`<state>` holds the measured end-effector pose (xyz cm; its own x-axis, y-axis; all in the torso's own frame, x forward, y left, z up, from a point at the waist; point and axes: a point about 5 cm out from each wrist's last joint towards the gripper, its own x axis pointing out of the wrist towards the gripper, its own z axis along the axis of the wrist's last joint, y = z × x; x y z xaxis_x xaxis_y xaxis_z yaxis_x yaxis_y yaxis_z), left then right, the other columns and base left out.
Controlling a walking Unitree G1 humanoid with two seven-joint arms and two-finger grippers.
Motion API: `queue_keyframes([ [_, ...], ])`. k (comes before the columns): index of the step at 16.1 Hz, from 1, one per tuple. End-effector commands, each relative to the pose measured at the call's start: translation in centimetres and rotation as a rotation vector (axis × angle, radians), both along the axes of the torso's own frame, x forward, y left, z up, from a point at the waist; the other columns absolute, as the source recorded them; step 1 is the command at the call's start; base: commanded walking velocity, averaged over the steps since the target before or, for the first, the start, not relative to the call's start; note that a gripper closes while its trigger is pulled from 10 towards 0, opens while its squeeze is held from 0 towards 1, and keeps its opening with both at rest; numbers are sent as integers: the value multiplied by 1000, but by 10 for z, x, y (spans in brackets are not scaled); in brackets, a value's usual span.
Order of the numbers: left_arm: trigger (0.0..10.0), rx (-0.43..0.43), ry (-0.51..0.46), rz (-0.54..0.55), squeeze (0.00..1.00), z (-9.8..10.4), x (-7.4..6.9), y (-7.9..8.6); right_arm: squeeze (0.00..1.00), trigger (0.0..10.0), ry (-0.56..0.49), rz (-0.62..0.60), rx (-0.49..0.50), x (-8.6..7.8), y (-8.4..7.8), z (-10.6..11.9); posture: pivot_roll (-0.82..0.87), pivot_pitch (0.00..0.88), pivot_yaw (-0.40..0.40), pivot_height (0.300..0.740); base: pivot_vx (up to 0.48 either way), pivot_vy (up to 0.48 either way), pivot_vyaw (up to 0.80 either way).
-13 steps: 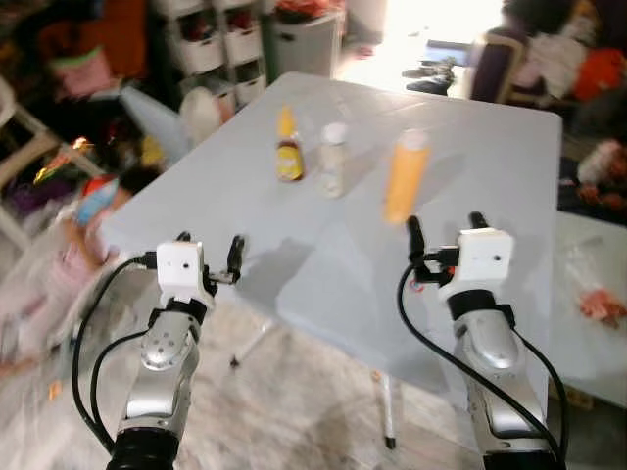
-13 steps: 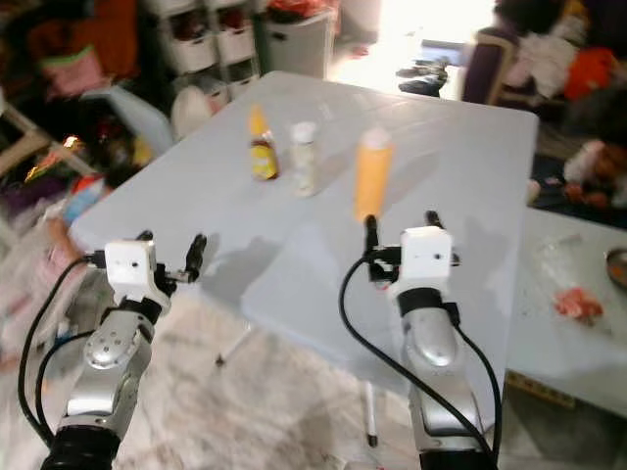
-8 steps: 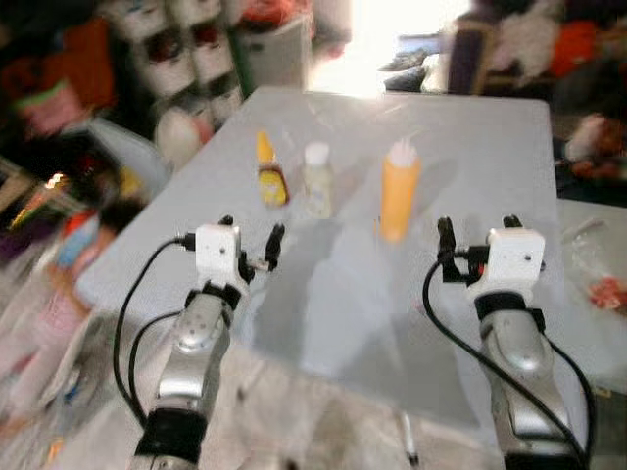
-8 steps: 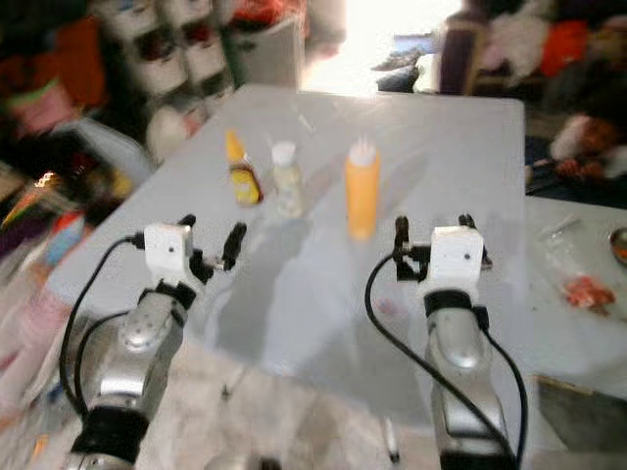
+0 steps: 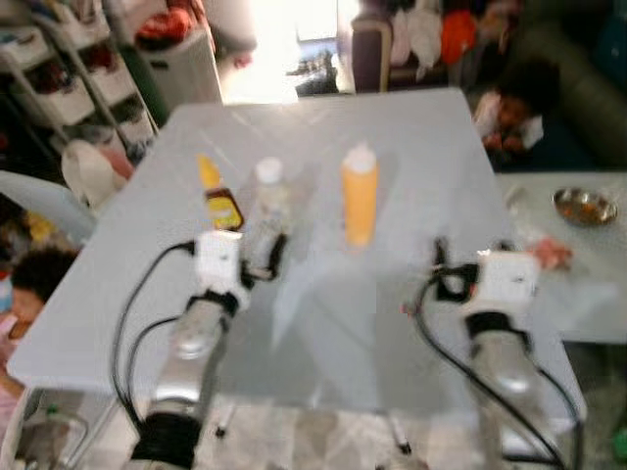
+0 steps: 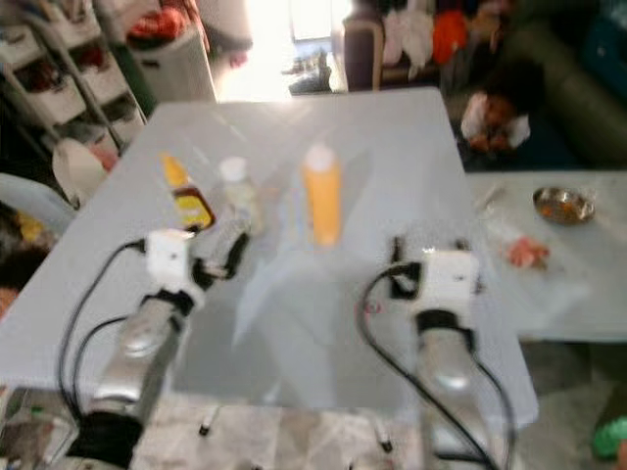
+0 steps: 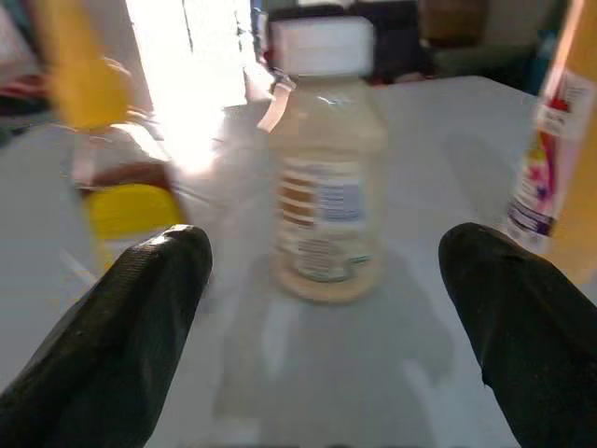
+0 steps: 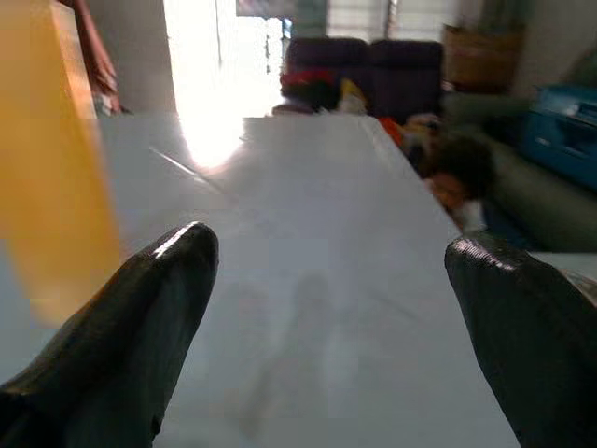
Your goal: Restocking fridge
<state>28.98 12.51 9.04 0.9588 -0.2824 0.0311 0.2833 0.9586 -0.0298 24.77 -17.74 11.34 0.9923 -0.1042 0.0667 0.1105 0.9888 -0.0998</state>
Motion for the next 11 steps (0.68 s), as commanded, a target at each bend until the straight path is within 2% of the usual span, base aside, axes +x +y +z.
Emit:
queue_keyframes([
  [1, 10000, -8, 6, 6, 0, 1, 1, 0, 0, 10000, -11, 2, 0, 1, -1, 4, -164, 0, 97, 740, 0, 0, 0],
  [5, 10000, -8, 37, 62, 0, -7, -7, 5, 0, 10000, 14, 89, -16, 12, 4, 4, -89, 0, -3, 740, 0, 0, 0],
  [8, 10000, -4, 34, 118, 0, -8, -10, 9, 0, 10000, 24, 150, -18, 21, 13, 2, -43, 0, -42, 740, 0, 0, 0],
  [11, 10000, -3, 31, 121, 0, -7, -14, 12, 0, 10000, 18, 170, -18, 25, 18, 2, -38, 0, -39, 740, 0, 0, 0],
])
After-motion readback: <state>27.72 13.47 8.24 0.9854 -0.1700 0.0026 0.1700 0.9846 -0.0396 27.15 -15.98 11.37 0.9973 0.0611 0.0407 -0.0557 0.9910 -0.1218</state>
